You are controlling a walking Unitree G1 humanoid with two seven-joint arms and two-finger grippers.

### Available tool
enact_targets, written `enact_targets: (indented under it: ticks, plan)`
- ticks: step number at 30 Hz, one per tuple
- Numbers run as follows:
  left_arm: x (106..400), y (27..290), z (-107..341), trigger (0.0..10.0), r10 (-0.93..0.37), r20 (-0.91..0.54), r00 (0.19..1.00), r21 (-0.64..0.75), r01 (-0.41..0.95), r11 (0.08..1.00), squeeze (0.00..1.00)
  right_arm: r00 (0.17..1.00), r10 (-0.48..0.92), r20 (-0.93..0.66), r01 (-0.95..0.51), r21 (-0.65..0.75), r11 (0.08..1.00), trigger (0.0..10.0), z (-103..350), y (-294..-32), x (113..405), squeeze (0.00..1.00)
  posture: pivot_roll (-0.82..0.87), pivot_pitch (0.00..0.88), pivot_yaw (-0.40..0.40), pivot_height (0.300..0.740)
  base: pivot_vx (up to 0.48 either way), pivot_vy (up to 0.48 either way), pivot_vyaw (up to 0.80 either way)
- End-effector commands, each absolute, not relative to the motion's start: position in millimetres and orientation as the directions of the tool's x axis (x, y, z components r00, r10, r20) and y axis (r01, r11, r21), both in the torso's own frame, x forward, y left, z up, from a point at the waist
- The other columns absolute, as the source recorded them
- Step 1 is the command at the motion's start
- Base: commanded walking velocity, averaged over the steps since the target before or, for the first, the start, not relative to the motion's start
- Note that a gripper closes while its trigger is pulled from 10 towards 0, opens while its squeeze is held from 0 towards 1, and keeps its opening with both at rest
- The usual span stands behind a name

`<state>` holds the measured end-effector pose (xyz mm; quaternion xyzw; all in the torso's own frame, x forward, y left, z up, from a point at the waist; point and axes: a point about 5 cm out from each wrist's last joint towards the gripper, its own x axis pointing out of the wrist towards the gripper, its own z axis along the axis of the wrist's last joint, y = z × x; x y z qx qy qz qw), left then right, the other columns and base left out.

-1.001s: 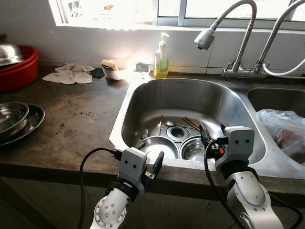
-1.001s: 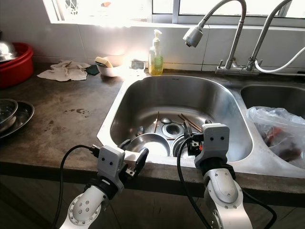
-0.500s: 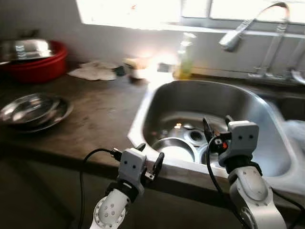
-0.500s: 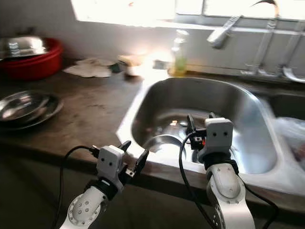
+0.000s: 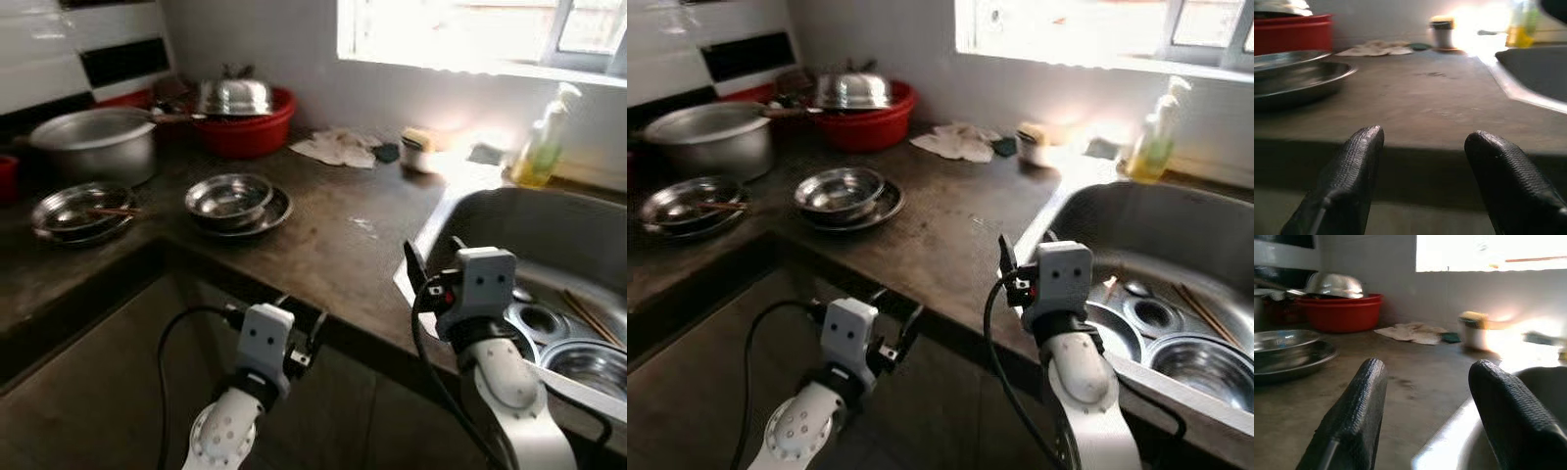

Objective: Kitchen organization

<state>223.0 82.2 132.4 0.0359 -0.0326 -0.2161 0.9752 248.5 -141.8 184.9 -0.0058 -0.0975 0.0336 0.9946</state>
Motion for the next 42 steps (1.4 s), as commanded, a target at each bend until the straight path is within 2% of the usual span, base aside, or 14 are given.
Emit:
enact_targets:
  ticks: [1, 4, 12, 32, 38, 42]
  plan:
    - [224, 89, 130, 10.0, -0.395, 0.033, 0.918, 0.095, 0.391, 0.916, 0.00, 0.974, 0.087, 0.207, -0.087, -0.007, 0.996, 10.0, 188, -135, 250, 0.00, 0.10, 0.002, -0.036, 0.740, 0.000, 0.476, 0.80]
    - [224, 90, 130, 10.0, -0.390, 0.030, 0.920, 0.106, 0.385, 0.917, 0.00, 0.975, 0.088, 0.206, -0.088, -0.006, 0.996, 10.0, 188, -135, 251, 0.00, 0.10, 0.007, -0.036, 0.740, 0.000, 0.000, 0.80]
    - [223, 89, 130, 10.0, -0.401, 0.032, 0.915, 0.121, 0.395, 0.911, 0.00, 0.977, 0.084, 0.197, -0.089, 0.015, 0.996, 10.0, 188, -136, 255, 0.00, 0.11, 0.010, -0.039, 0.740, 0.000, 0.000, 0.00]
    - [223, 88, 129, 10.0, -0.399, 0.027, 0.917, 0.105, 0.394, 0.913, 0.00, 0.969, 0.134, 0.206, -0.140, 0.013, 0.990, 10.0, 191, -129, 260, 0.00, 0.10, 0.013, -0.044, 0.740, 0.301, 0.000, 0.00]
    - [224, 88, 126, 10.0, -0.392, 0.014, 0.920, 0.105, 0.389, 0.915, 0.00, 0.968, 0.141, 0.206, -0.146, 0.007, 0.989, 10.0, 193, -131, 263, 0.00, 0.11, 0.014, -0.045, 0.740, 0.000, 0.000, 0.00]
    - [224, 87, 126, 10.0, -0.398, 0.010, 0.917, 0.103, 0.395, 0.913, 0.00, 0.960, 0.191, 0.206, -0.185, -0.045, 0.982, 10.0, 199, -128, 272, 0.00, 0.11, 0.015, -0.044, 0.740, 0.000, 0.000, 0.00]
